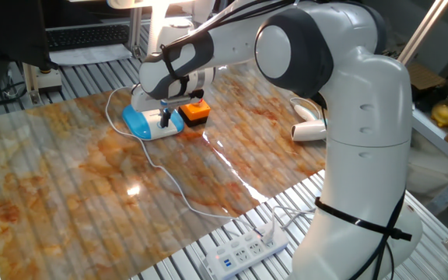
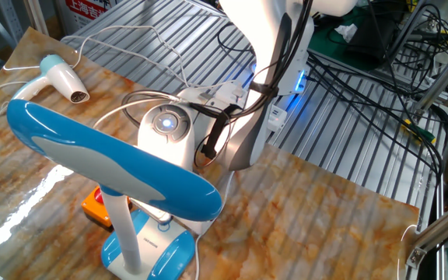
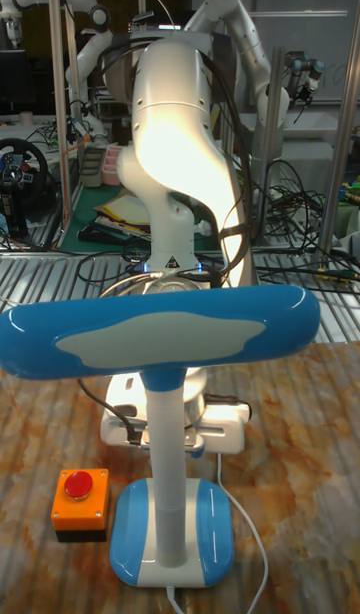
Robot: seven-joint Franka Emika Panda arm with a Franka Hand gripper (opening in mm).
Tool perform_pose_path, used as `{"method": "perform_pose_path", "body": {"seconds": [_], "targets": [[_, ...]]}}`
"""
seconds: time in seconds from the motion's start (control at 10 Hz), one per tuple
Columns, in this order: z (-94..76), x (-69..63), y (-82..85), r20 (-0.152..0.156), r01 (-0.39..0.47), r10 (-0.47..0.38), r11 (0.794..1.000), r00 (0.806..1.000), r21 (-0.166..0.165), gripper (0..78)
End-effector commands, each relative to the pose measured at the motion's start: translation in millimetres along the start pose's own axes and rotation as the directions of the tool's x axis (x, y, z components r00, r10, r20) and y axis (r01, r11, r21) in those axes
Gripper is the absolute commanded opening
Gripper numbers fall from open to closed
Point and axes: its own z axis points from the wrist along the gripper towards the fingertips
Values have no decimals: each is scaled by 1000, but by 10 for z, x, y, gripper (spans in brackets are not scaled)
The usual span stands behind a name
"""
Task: Turn off the desk lamp by pressing the button
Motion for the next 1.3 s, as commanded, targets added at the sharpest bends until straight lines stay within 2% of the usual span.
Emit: {"method": "perform_pose_path", "body": {"seconds": [0.1, 0.5, 0.7, 1.3], "targets": [[46, -29, 9, 3, 3, -3, 1000, 1000, -1, 0], [32, -60, -6, 3, 3, -3, 1000, 1000, -11, 0], [33, -89, -16, -9, 8, -8, 1000, 1000, -23, 0], [105, -106, -5, -22, 10, -10, 1000, 1000, -21, 0]]}}
